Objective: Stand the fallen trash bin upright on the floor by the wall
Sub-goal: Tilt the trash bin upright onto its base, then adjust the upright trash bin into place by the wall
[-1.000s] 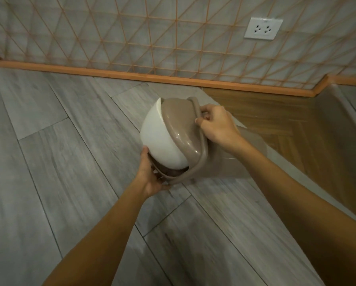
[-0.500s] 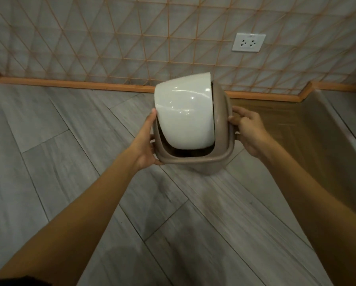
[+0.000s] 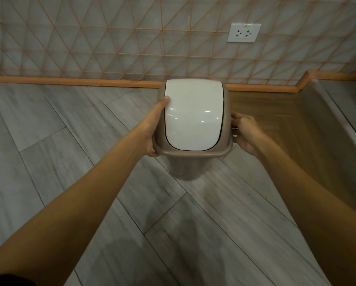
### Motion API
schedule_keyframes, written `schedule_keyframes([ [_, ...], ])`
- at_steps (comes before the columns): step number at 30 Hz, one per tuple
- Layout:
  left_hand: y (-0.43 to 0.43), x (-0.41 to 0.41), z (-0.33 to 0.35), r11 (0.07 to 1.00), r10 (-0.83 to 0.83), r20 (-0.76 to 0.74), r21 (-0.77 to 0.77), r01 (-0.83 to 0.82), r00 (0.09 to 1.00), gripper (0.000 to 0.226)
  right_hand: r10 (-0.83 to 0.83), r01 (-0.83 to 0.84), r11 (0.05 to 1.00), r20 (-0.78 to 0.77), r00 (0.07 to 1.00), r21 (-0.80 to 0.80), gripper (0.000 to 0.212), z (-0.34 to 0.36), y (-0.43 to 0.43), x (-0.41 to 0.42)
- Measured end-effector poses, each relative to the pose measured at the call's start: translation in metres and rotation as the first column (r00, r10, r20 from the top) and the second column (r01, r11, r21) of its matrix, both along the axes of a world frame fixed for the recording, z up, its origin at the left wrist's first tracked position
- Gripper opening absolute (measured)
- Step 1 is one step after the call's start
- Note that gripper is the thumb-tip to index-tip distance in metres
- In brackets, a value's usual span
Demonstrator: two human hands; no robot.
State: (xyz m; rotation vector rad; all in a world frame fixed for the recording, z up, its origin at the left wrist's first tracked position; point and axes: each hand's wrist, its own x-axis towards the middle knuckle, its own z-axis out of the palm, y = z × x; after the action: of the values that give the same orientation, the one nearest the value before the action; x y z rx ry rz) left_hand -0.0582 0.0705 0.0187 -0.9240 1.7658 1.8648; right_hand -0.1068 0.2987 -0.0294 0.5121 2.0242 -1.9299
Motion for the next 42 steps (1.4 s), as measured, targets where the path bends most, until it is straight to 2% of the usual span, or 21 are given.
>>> schedule_keyframes([
  [2,0.005,0.002,-0.003,1.000,-0.002,-0.006,0.001,0.002,1.000,0.055,0.001,-0.001,1.000,-0.003,1.000,0.010,0.042,-0.002,0.000,0.001],
  [7,0.007,0.006,-0.017,0.999,0.027,-0.082,-0.017,-0.028,0.996,0.094,0.059,-0.056,0.994,-0.033,0.998,0.097,0.039,0.000,0.001,0.000],
  [10,0.006,0.006,-0.028,0.985,-0.001,-0.113,-0.174,-0.019,0.994,0.123,0.153,-0.137,0.962,-0.052,0.987,0.235,0.036,0.000,0.006,0.003],
  [11,0.006,0.008,-0.030,0.970,-0.033,-0.130,-0.243,0.001,0.991,0.125,0.180,-0.158,0.946,-0.054,0.982,0.284,0.037,0.000,0.008,0.005],
  [13,0.008,0.011,-0.033,0.925,-0.121,-0.171,-0.377,0.048,0.978,0.115,0.237,-0.187,0.895,-0.077,0.968,0.404,0.042,0.001,0.013,0.011],
  [15,0.010,0.016,-0.036,0.844,-0.227,-0.245,-0.532,0.065,0.943,0.108,0.283,-0.147,0.812,-0.161,0.945,0.565,0.049,0.007,0.016,0.022],
  [16,0.010,0.021,-0.038,0.775,-0.298,-0.314,-0.631,0.036,0.901,0.109,0.296,-0.096,0.779,-0.228,0.927,0.619,0.052,0.013,0.017,0.031],
  [18,0.011,0.031,-0.039,0.606,-0.478,-0.465,-0.789,-0.103,0.745,0.110,0.333,-0.028,0.765,-0.358,0.872,0.644,0.060,0.024,0.016,0.054],
  [20,0.012,0.039,-0.046,0.470,-0.647,-0.486,-0.861,-0.196,0.587,0.108,0.411,-0.054,0.756,-0.409,0.815,0.653,0.071,0.028,0.014,0.074],
  [21,0.014,0.041,-0.051,0.437,-0.688,-0.466,-0.878,-0.196,0.557,0.110,0.464,-0.092,0.735,-0.399,0.790,0.672,0.078,0.026,0.013,0.081],
  [22,0.016,0.042,-0.058,0.438,-0.694,-0.455,-0.882,-0.174,0.558,0.113,0.513,-0.133,0.709,-0.378,0.771,0.692,0.086,0.022,0.012,0.085],
  [24,0.020,0.043,-0.071,0.502,-0.656,-0.469,-0.856,-0.122,0.591,0.121,0.561,-0.196,0.688,-0.340,0.755,0.699,0.100,0.010,0.010,0.087],
  [27,0.022,0.041,-0.085,0.633,-0.584,-0.553,-0.768,-0.093,0.594,0.126,0.570,-0.249,0.728,-0.362,0.738,0.639,0.109,-0.006,0.007,0.081],
  [29,0.023,0.036,-0.087,0.672,-0.565,-0.596,-0.733,-0.100,0.571,0.125,0.565,-0.273,0.753,-0.375,0.735,0.599,0.109,-0.013,0.007,0.074],
  [36,0.026,-0.004,-0.087,0.664,-0.568,-0.597,-0.739,-0.113,0.567,0.124,0.557,-0.318,0.798,-0.424,0.714,0.512,0.107,-0.015,0.008,0.033],
  [42,0.026,-0.072,-0.083,0.623,-0.603,-0.564,-0.775,-0.108,0.564,0.124,0.552,-0.262,0.784,-0.440,0.708,0.562,0.110,-0.014,0.006,-0.037],
])
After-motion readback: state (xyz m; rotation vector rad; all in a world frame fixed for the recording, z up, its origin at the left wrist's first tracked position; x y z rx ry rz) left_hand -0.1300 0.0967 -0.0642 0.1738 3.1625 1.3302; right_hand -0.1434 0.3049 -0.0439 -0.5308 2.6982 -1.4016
